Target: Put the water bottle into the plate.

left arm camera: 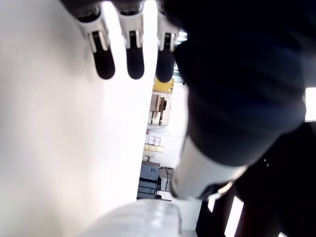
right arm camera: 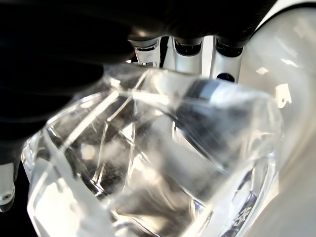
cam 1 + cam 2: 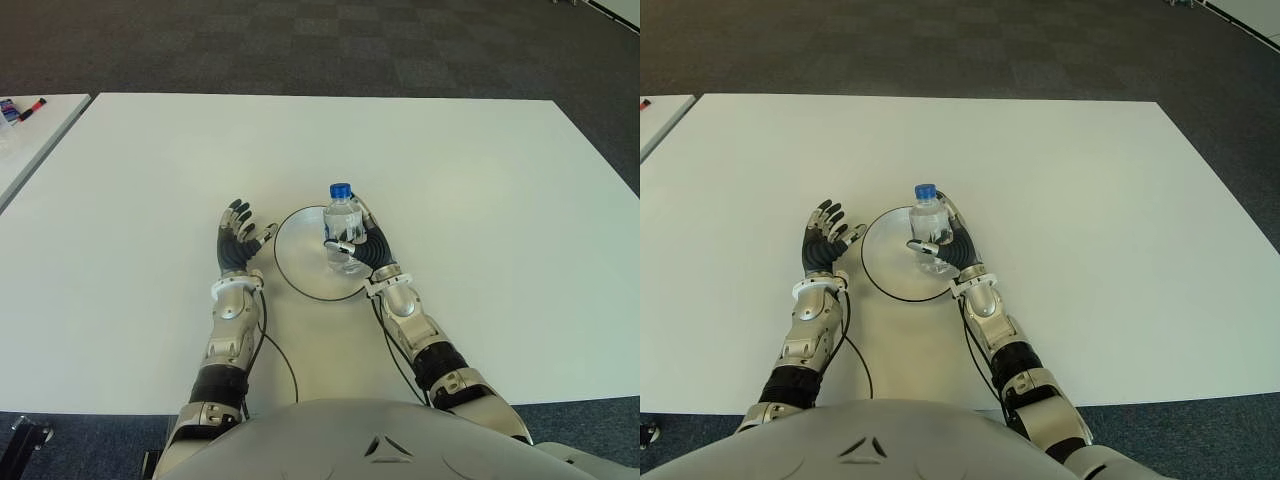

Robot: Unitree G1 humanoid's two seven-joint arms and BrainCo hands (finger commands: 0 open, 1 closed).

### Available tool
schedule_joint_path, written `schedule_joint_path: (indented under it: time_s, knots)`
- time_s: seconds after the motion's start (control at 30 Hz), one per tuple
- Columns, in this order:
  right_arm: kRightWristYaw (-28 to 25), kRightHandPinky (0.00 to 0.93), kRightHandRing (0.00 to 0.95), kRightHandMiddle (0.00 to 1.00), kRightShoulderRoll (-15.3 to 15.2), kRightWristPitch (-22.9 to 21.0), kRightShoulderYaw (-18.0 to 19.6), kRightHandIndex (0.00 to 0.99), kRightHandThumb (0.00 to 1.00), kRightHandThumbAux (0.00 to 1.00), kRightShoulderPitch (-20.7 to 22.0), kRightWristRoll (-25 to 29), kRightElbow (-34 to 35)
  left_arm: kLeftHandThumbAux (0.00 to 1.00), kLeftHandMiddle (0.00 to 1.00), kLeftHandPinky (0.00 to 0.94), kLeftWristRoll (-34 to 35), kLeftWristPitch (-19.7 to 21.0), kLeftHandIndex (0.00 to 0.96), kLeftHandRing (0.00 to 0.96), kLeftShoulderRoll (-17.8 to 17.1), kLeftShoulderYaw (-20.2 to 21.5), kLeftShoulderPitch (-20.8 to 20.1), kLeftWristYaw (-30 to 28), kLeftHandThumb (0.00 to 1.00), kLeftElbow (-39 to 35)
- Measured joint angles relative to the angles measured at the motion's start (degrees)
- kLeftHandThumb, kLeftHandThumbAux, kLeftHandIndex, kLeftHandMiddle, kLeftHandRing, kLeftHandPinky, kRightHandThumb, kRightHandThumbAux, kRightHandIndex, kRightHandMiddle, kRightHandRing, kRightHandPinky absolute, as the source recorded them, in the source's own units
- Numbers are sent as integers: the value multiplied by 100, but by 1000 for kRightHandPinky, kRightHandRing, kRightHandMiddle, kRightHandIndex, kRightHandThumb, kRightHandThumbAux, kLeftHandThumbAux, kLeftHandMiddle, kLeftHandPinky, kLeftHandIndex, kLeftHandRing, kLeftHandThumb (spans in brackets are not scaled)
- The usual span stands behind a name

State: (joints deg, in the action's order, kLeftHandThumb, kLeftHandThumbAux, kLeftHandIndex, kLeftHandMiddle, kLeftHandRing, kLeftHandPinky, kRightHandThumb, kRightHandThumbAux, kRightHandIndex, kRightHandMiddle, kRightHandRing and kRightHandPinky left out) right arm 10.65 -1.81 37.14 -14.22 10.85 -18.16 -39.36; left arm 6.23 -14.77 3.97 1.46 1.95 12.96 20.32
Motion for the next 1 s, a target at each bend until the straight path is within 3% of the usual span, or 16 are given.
schedule_joint_path:
  time_s: [0.53, 1.0]
  knots:
    - [13, 0, 0, 0, -12, 4, -2, 0, 236, 613, 87, -12, -105, 998, 192, 186, -2, -17, 162, 169, 0, -2, -1, 0, 67, 2]
    - [565, 0, 0, 0, -179, 69, -148, 0, 159, 559, 92, -620, -11, 998, 197, 192, -2, -57, 176, 173, 0, -6, -2, 0, 97, 12]
